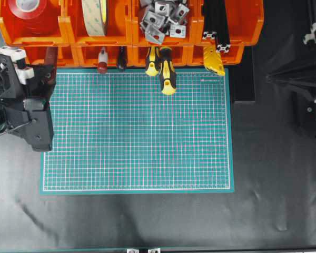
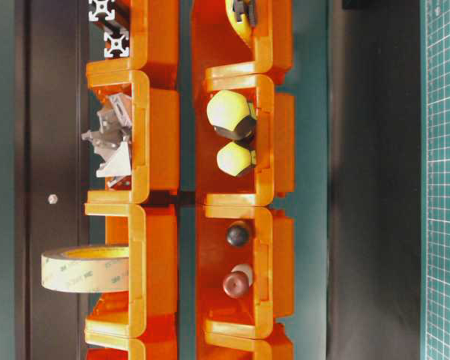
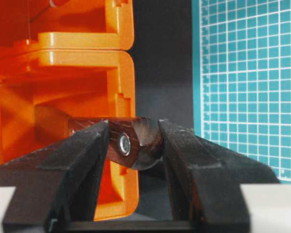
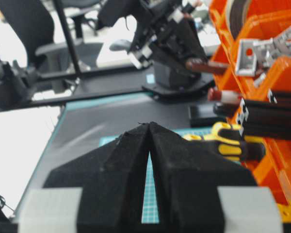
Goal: Pick red screwdriver from container rack with left arm.
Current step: 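Pull the wooden-handled putty knife out of the rack with the left gripper, then swing the held putty knife over the mat and lower it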
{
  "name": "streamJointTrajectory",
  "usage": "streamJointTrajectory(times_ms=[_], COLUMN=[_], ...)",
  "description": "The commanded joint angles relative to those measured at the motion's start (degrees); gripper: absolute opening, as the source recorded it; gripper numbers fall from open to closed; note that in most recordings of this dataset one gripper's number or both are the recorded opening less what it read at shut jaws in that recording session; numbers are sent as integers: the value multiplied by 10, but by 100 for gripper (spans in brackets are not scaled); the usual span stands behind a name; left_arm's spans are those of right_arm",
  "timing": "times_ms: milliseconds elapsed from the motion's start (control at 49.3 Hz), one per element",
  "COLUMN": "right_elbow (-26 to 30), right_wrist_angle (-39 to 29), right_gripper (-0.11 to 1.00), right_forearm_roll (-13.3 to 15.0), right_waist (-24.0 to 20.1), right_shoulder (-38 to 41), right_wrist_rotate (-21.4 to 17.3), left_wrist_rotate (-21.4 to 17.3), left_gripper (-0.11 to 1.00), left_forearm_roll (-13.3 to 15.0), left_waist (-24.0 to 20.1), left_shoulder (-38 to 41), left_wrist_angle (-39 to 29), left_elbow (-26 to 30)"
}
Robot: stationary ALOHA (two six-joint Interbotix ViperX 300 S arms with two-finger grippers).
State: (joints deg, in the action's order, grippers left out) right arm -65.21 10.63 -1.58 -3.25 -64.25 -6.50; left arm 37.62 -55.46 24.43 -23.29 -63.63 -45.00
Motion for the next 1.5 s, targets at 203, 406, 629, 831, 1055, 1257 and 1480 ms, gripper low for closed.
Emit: streamJointTrajectory(times_ms=[203, 406, 629, 831, 1055, 1257, 1480], right_elbow=[23, 23, 23, 23, 23, 25, 28], right_wrist_angle=[-9, -15, -21, -22, -26, -26, -33], right_gripper=[-1, -1, -1, -1, -1, -1, -1], right_forearm_roll=[-1, -1, -1, -1, -3, -17, -20], right_waist=[-3, -3, -2, 0, 0, 0, 0], right_shoulder=[-4, -4, -5, -5, -5, -8, -11], right_wrist_rotate=[1, 1, 1, 0, -1, -5, -50], left_wrist_rotate=[-5, -25, -66, -117, -213, -225, -224], left_gripper=[33, 26, 21, 21, 21, 21, 21], left_forearm_roll=[-2, -2, -2, -2, -2, -2, -2], left_waist=[47, 113, 190, 243, 283, 258, 179], left_shoulder=[1, 2, -1, 24, 94, 159, 206], left_wrist_angle=[-61, -135, -224, -272, -279, -184, -26], left_elbow=[66, 132, 224, 313, 413, 422, 374])
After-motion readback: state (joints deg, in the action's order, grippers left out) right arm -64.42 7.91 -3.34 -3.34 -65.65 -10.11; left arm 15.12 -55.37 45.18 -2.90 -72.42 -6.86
